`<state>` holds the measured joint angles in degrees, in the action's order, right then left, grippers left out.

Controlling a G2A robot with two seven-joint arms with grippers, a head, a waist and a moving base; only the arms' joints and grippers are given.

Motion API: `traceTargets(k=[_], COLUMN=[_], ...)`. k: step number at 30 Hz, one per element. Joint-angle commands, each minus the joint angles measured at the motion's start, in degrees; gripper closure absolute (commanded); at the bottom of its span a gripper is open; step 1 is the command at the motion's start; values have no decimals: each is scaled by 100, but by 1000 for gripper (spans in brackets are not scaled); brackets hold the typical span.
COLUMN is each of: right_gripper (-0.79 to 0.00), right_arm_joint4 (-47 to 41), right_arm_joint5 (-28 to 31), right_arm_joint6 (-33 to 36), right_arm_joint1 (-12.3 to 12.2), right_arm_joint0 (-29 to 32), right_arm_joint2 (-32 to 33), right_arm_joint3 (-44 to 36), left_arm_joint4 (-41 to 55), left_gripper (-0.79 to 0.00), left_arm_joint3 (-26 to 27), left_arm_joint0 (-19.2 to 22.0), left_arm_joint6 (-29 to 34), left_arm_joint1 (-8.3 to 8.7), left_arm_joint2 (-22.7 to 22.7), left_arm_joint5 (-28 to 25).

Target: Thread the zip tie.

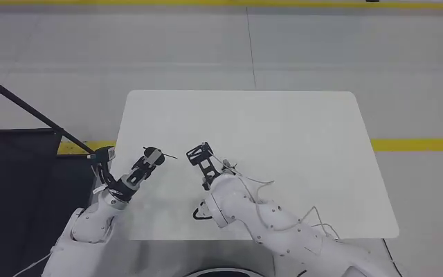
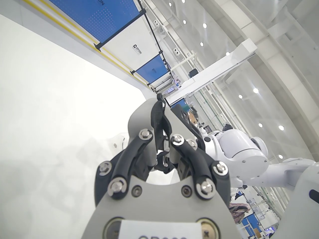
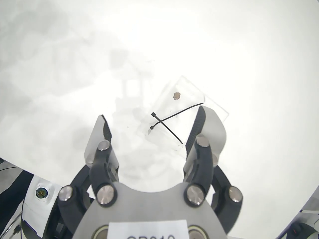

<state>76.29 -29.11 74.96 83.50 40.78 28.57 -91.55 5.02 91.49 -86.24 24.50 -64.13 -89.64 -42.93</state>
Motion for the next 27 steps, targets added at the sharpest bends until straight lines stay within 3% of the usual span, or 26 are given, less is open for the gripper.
traceTargets(k=[1,17,27], right_gripper=[-419,-314,-172], right_arm_joint4=[32,537,858], right_arm_joint5=[36,411,569], right_arm_joint6=[57,433,590], right_arm_joint1=[75,604,816], right_arm_joint0=[-54,20,173], right_arm_joint2=[-9,354,545], right_arm_joint3=[152,875,932], left_arm_joint4=[0,0,0], left_gripper=[0,0,0], left_arm_joint3=[0,0,0], left_arm_joint0=[0,0,0], left_arm_joint6=[0,0,0], left_arm_joint1=[0,0,0], left_arm_joint2=[0,0,0], left_arm_joint5=[0,0,0])
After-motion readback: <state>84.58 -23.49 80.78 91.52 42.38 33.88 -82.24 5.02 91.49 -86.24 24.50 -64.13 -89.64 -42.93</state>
